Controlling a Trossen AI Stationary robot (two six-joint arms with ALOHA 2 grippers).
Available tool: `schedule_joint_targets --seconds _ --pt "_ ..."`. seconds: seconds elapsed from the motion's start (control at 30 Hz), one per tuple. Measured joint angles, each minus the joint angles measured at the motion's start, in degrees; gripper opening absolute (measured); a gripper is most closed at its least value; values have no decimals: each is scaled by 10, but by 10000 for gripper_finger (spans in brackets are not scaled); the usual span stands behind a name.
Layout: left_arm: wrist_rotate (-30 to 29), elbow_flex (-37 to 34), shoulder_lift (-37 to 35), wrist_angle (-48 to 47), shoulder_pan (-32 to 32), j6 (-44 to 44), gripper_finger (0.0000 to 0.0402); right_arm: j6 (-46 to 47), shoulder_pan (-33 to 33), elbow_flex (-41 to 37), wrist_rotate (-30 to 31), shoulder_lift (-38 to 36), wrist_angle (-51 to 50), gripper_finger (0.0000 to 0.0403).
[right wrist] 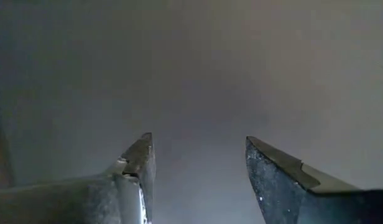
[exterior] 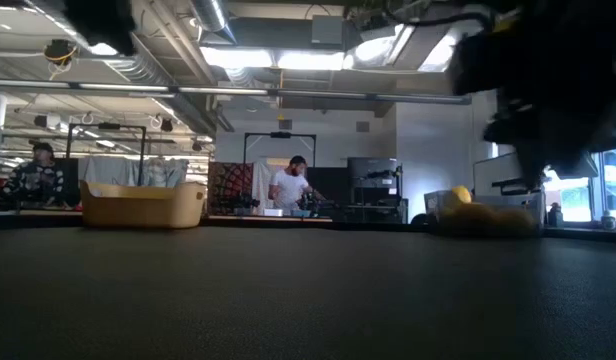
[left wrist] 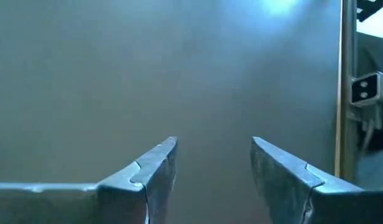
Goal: Sort produce into baskets
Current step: Put the red bell pepper into the orange bin
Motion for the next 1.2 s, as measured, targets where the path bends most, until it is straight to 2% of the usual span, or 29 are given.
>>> schedule_joint_targets --seconds 0.2,0.37,0.6,0.73,0.87,0.93,1.2 --pt "-4 0 3 49 49 103 196 147 94 7 -40 0 -48 186" --pt "-4 0 3 80 74 158 196 284 184 7 -69 0 -41 186" --pt "-5 0 3 87 92 186 196 481 296 7 -41 0 -24 188" --pt "-4 0 3 88 97 198 196 568 347 7 -29 2 9 216" --pt "-5 0 3 90 104 207 196 590 395 7 -15 5 50 258" --pt "-5 0 3 91 108 209 196 594 419 7 14 5 69 270" --pt "-5 0 3 101 113 216 196 561 493 7 158 8 84 275"
